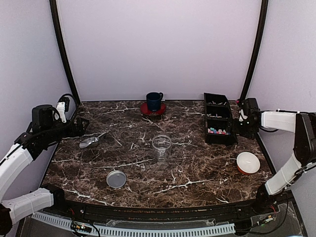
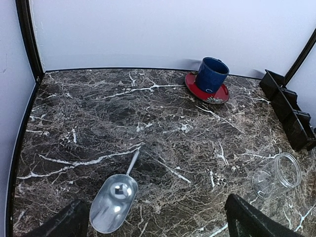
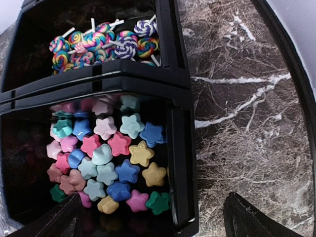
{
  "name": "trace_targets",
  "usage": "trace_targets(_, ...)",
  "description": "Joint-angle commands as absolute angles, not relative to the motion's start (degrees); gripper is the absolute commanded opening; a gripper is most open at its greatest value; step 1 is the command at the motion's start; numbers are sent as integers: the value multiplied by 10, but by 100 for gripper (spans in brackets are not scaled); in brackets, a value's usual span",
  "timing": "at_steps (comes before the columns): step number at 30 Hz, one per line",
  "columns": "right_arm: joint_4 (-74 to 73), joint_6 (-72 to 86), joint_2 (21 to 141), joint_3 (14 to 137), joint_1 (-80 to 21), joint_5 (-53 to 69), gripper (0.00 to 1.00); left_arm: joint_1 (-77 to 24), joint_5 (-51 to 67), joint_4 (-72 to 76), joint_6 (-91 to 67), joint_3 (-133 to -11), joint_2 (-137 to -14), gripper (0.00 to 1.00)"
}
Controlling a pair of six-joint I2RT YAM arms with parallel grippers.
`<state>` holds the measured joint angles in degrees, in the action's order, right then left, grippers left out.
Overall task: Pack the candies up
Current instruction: Move the plate to the center of the board.
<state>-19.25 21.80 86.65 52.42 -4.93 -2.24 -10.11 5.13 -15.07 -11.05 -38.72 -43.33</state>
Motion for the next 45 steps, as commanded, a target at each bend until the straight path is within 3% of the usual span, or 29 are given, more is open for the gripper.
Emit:
trace_targets(1, -162, 228, 892, 518, -51, -13, 98, -97, 59, -148, -115, -383, -434, 99)
trace_targets(10, -135, 244, 954, 531, -63, 52, 98, -97, 52, -148, -114, -382, -435, 99)
trace_targets(30, -144, 270, 1060, 651, -265, 70, 98, -91, 59, -147, -115, -384, -443, 99)
trace_targets(45, -97, 330, 1114, 719, -322, 114, 98, -91, 54, -153, -114, -382, -435, 99)
